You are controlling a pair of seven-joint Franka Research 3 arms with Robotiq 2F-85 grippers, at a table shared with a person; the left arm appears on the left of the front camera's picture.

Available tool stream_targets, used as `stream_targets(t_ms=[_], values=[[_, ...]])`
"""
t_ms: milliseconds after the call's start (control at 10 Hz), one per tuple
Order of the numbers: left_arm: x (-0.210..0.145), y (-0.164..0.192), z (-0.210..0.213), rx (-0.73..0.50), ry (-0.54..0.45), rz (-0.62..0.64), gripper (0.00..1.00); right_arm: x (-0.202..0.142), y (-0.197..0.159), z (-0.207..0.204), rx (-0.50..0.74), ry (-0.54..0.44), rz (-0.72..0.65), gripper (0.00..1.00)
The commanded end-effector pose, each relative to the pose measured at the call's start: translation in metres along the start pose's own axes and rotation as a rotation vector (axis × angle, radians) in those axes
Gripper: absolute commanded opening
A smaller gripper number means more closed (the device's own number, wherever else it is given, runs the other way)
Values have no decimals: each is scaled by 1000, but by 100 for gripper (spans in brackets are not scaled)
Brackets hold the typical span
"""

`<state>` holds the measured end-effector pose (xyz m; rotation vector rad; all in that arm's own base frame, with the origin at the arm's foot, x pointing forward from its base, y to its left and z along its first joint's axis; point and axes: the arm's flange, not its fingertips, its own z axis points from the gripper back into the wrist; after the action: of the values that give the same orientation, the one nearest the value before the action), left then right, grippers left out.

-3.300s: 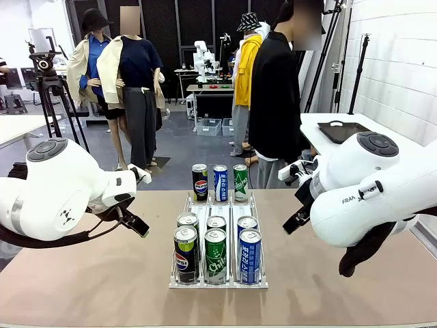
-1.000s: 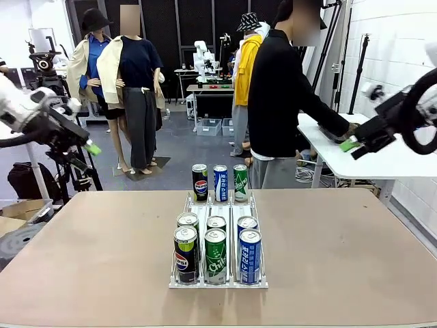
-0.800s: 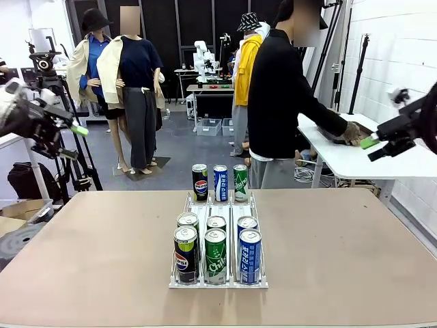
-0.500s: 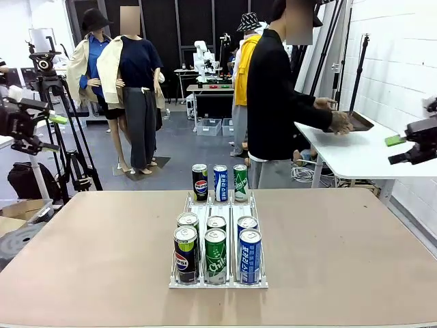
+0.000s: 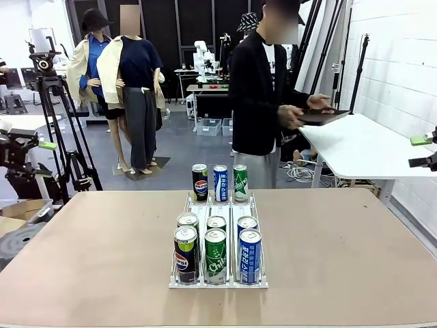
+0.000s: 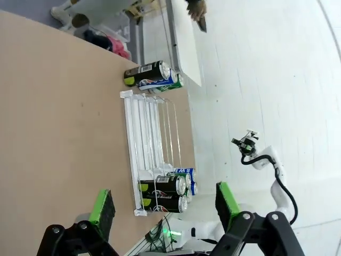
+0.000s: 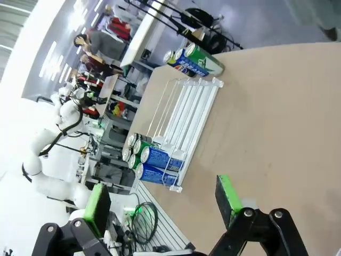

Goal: Retrieve and hand over the desired beverage to the person.
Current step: Pick up a can of the same type that the person held from the Automatic Can Dispenser.

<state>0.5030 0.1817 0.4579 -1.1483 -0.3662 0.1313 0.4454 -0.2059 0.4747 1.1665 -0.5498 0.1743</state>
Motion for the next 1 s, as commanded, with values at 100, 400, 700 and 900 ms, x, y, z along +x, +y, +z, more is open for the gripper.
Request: stream_targets(t_ms=[100, 400, 700, 900], values=[[-3, 2, 19, -111, -55, -2, 100, 1, -14, -3, 56, -10, -50, 100], [-2, -2, 17, -151, -51, -12, 100, 3, -21, -5, 79, 1, -60, 100], [-2, -1, 18, -132, -43, 13, 100, -6, -22, -8, 50, 16, -53, 100], [-2, -1, 18, -132, -43, 13, 100, -6, -22, -8, 50, 16, -53, 100]])
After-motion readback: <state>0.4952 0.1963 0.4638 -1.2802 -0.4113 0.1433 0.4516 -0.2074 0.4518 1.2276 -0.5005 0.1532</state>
